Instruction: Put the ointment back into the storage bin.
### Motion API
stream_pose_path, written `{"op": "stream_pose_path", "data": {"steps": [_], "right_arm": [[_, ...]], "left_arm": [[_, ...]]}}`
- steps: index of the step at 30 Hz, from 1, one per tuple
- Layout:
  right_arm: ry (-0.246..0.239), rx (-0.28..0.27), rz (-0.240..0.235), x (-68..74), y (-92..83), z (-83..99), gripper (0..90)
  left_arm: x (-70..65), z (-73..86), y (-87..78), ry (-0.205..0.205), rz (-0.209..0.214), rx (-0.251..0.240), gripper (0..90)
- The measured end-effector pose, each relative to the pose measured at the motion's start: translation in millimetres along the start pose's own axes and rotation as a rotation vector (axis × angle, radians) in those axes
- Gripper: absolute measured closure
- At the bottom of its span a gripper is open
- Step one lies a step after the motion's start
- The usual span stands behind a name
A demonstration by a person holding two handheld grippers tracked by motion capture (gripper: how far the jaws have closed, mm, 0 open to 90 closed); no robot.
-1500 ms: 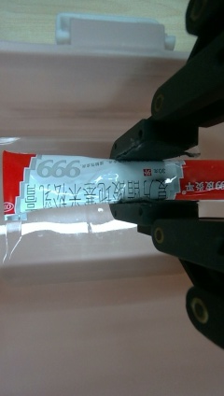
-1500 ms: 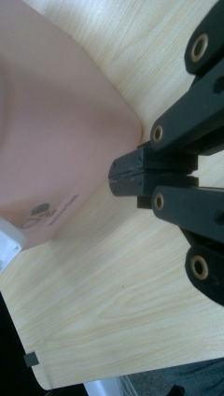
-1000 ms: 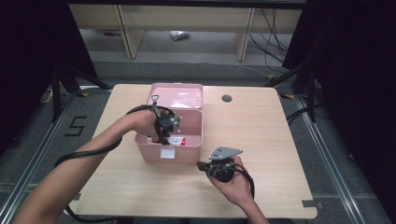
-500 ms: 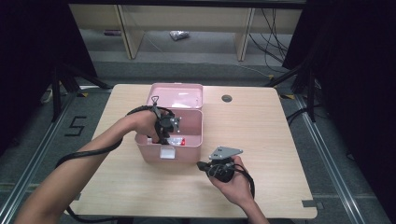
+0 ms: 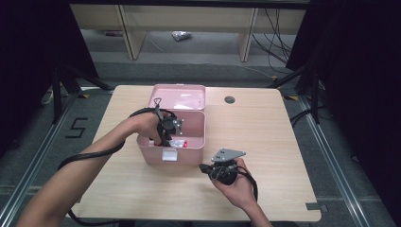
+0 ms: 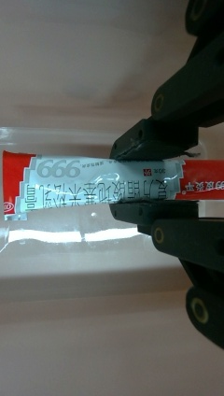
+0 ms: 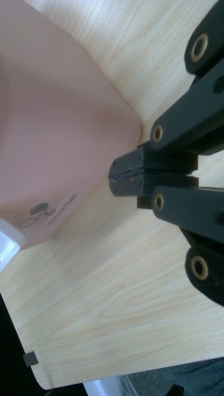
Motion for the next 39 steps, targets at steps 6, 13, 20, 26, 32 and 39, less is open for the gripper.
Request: {"op": "stream_pose_path", "data": {"steps": [6, 13, 20, 26, 32, 39], "right_arm": [[-0.003, -0.002, 0.006, -0.7, -0.8, 0.0, 90.0], [-0.01, -0.002, 0.011, -1.3, -1.0, -0.1, 90.0], [0.012, 0.003, 0.001, 0.8, -0.6, 0.5, 90.0], [0.009, 0.003, 0.001, 0.3, -0.4, 0.6, 90.0], [-0.009, -0.001, 0.01, -1.2, -1.0, 0.2, 90.0], [-0.009, -0.001, 0.01, -1.2, -1.1, 0.2, 90.0]], "left_arm": [[1.1, 0.2, 2.5, 0.007, 0.004, 0.011, 70.3], [1.4, 0.8, 6.3, 0.006, 0.009, 0.018, 70.3], [2.1, 1.0, 8.6, 0.003, 0.012, 0.02, 70.3], [2.5, 0.8, 10.8, -0.009, 0.016, 0.018, 70.3], [3.1, 1.1, 13.5, -0.017, 0.02, 0.019, 70.2], [3.6, 0.5, 14.6, -0.012, 0.025, 0.029, 70.2]]}}
Point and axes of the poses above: each handheld gripper's, and its own axes: y roughly forward along the jaws, z roughly out of its underside, x roughly to its left, the point moved 5 cm from there along y, roughly forward along the jaws, and after that the axes turned 2 degrees about -z, right-handed, at the moved point
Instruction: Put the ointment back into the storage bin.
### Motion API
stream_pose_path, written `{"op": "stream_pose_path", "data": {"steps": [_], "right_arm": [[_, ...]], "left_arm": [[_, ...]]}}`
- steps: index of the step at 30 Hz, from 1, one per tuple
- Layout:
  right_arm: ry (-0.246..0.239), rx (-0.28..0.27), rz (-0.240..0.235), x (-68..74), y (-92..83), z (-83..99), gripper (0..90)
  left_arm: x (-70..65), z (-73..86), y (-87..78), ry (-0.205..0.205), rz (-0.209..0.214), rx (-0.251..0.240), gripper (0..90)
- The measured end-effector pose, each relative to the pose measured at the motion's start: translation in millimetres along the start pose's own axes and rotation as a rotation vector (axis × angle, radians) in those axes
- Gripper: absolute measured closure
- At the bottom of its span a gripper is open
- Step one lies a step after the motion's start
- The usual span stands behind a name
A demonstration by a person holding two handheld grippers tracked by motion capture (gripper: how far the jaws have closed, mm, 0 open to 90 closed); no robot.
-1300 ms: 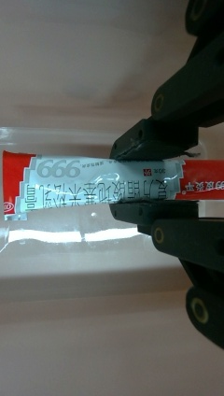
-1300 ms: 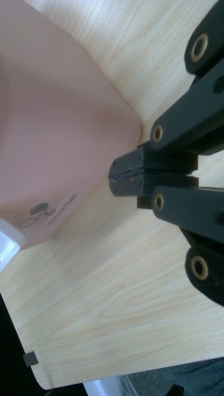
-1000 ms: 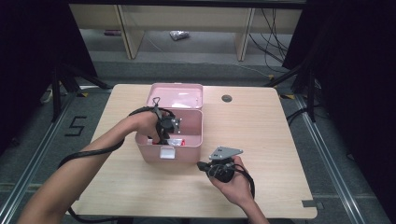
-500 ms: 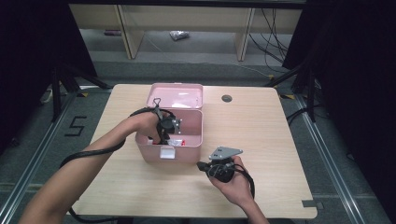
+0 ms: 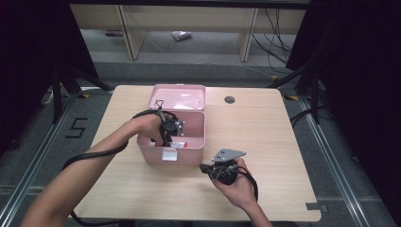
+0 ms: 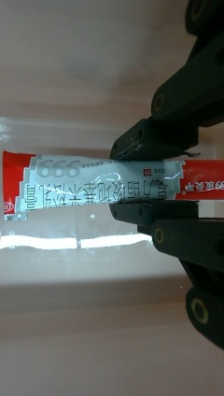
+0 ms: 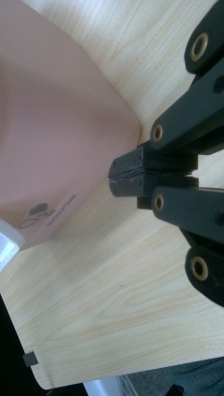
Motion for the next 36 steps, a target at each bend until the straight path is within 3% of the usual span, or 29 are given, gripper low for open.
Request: {"op": "stream_pose_path", "data": {"steps": [6, 7, 13, 16, 18, 23, 31, 36], "right_arm": [[-0.001, 0.0, 0.001, 0.0, 0.0, 0.2, 90.0], [0.02, 0.005, -0.008, 1.9, 0.3, 0.8, 90.0], [0.009, 0.0, -0.003, 0.7, 0.8, 0.9, 89.4], [0.026, 0.01, -0.009, 2.1, 0.4, 1.4, 89.0], [0.011, 0.001, -0.002, 1.2, 1.8, 1.7, 88.8], [0.002, 0.006, -0.004, 0.1, 1.7, 1.7, 88.7], [0.017, 0.005, -0.005, 2.1, 2.4, 1.7, 88.3], [0.01, 0.001, -0.001, 0.7, 1.8, 1.4, 88.0]], "left_arm": [[0.5, 0.0, 1.7, -0.006, 0.003, 0.002, 70.1], [0.7, 0.0, 2.0, -0.008, 0.003, 0.001, 70.1], [0.3, 1.6, 4.8, -0.026, 0.015, 0.018, 68.7], [1.4, 1.4, 3.6, -0.041, 0.012, 0.01, 62.2], [1.3, 1.7, 1.6, -0.051, 0.012, 0.004, 57.7], [4.3, 2.4, -7.8, -0.061, -0.009, -0.019, 50.5], [8.1, 2.5, -29.1, -0.075, -0.067, -0.068, 47.9], [7.0, 4.7, -39.6, -0.122, -0.112, -0.106, 45.4]]}}
Point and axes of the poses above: each handheld gripper's, and its own axes: y roughly forward along the jaws, z roughly out of its underside, x roughly to its left, the point moved 5 cm from there along y, roughly forward along the jaws, and after that the axes turned 2 degrees about -z, right-handed, at the moved point
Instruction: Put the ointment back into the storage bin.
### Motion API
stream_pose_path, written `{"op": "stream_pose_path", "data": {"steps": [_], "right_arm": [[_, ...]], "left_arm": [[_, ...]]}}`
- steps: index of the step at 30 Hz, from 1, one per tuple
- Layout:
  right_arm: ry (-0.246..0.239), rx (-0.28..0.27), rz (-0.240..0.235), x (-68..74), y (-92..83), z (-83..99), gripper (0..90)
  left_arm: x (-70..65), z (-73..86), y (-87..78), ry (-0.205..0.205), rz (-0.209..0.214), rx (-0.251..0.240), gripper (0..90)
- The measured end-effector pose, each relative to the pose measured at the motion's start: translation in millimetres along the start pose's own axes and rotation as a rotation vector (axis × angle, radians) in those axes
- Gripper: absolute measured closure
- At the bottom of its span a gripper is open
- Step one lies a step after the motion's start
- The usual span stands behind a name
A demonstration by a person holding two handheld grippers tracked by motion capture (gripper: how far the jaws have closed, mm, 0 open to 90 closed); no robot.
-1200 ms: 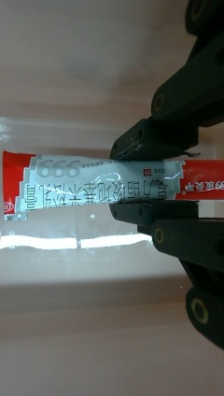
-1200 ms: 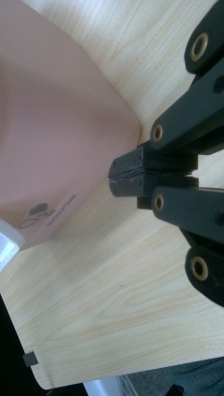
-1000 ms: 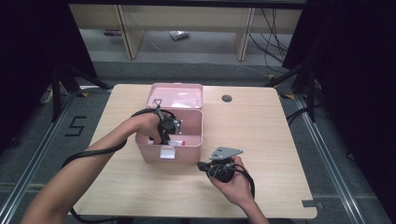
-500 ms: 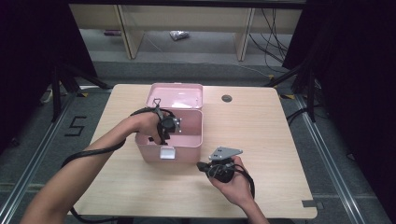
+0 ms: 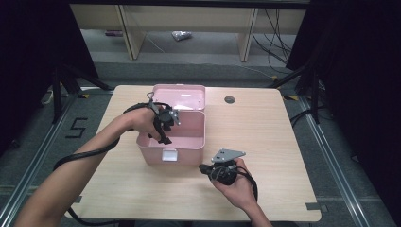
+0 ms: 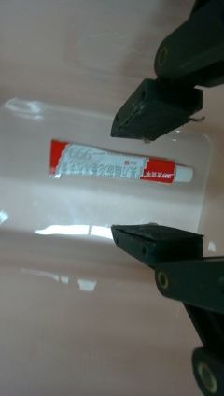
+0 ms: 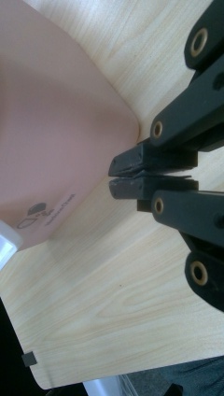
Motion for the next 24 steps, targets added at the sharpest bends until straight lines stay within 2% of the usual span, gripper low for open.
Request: {"op": "stream_pose_path", "data": {"steps": [4, 6, 11, 13, 14, 15, 16, 18, 21, 22, 24], "right_arm": [[0.001, 0.0, 0.0, -0.1, 0.1, 0.0, 87.6], [0.012, 0.004, -0.004, 0.7, -0.3, 0.0, 87.2], [0.019, 0.004, -0.011, 0.2, -0.5, 0.2, 85.8], [0.021, 0.002, -0.01, -0.3, -0.8, 0.4, 85.1], [0.021, 0.002, -0.01, -0.2, -0.9, 0.5, 84.7], [0.024, 0.001, -0.011, 0.1, -0.9, 0.7, 83.9], [-0.007, -0.006, -0.004, -2.1, -0.8, 0.4, 83.4], [0.002, -0.004, 0.001, -2.4, -1.9, 0.5, 83.1], [-0.005, -0.01, 0.001, -2.4, -1.9, 0.0, 82.2], [0.018, -0.006, -0.002, 0.1, -2.7, 0.2, 82.0], [0.018, -0.006, -0.001, 0.4, -3.4, -0.1, 81.7]], "left_arm": [[1.2, 2.6, -8.3, -0.032, -0.038, -0.051, 45.5], [1.8, 4.5, -13.1, -0.071, -0.056, -0.09, 44.5], [5.6, 10.7, -22.5, -0.076, -0.101, -0.147, 43.7], [6.4, 11.3, -25.2, -0.106, -0.115, -0.191, 43.5], [7.4, 12.1, -27.4, -0.103, -0.122, -0.202, 43.5], [7.6, 12.3, -28.7, -0.118, -0.126, -0.223, 43.3], [7.4, 11.2, -28.8, -0.147, -0.129, -0.259, 42.7], [11.8, 12.8, -31.4, -0.17, -0.151, -0.273, 41.1], [16.1, 13.0, -32.4, -0.235, -0.179, -0.31, 39.0], [17.6, 13.3, -33.6, -0.251, -0.188, -0.323, 38.8], [20.2, 13.7, -36.1, -0.295, -0.194, -0.357, 38.8]]}}
Point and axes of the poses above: each handheld gripper's, and its own axes: y roughly forward along the jaws, z roughly out of its underside, x roughly to its left, the point moved 5 cm from there along y, roughly forward along the jaws, and after that the axes turned 2 degrees about -z, right-handed, at the moved point
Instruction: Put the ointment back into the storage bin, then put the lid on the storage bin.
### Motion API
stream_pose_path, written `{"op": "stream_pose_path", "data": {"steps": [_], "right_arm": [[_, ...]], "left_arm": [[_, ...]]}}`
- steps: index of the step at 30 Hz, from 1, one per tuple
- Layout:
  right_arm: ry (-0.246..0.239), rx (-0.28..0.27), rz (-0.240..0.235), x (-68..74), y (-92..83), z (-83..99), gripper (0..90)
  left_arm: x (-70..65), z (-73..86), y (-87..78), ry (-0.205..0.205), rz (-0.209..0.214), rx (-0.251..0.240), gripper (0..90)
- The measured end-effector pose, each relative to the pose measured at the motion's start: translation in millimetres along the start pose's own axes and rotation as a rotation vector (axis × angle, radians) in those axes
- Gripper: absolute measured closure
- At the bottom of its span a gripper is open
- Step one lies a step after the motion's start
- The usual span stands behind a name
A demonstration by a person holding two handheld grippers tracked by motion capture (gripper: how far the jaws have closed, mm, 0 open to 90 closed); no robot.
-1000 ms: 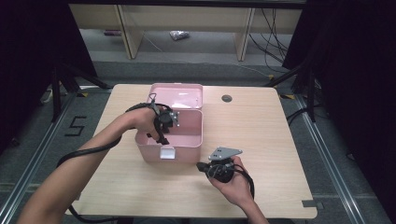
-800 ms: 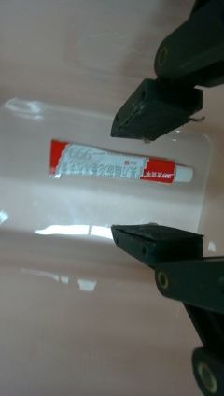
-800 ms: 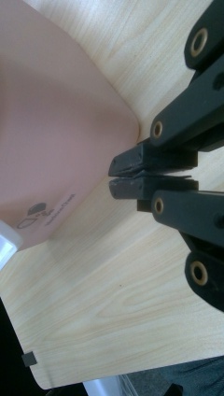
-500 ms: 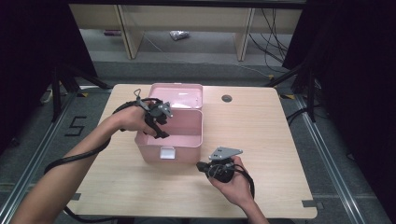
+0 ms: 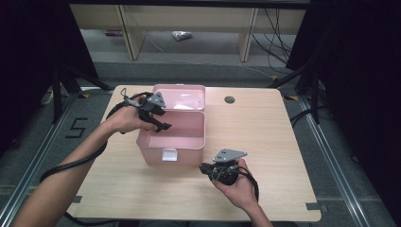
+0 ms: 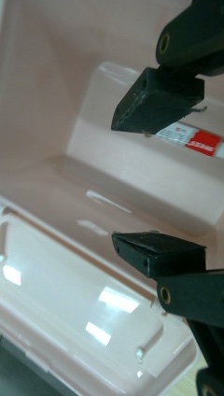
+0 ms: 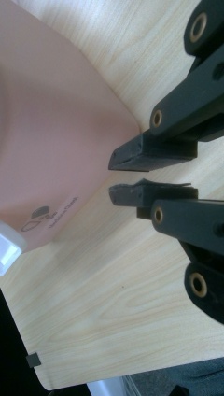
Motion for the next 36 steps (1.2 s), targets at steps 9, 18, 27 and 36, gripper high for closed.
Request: {"op": "stream_pose_path", "data": {"steps": [9, 18, 27, 36], "right_arm": [[-0.013, -0.01, 0.004, 1.3, 0.4, -1.7, 80.7], [-0.036, -0.028, -0.005, 3.4, -2.1, -9.9, 84.9], [-0.009, -0.037, -0.007, 6.0, -4.7, -20.8, 90.0], [-0.051, -0.064, -0.015, 14.8, 2.6, -44.5, 90.0]], "left_arm": [[20.3, -2.4, -6.9, -0.213, -0.085, -0.138, 42.3], [40.6, -0.9, -12.2, -0.365, -0.133, -0.205, 43.9], [66.9, 4.8, -13.0, -0.472, -0.216, -0.242, 53.1], [86.9, 16.1, 3.0, -0.555, -0.273, -0.226, 63.0]]}}
Point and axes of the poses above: each handheld gripper's, and its own axes: y roughly forward along the jaws, z roughly out of its underside, x roughly to its left, the point moved 5 cm from there along y, roughly forward along the jaws, and after that the axes turned 2 degrees about -z, right-handed, at the moved point
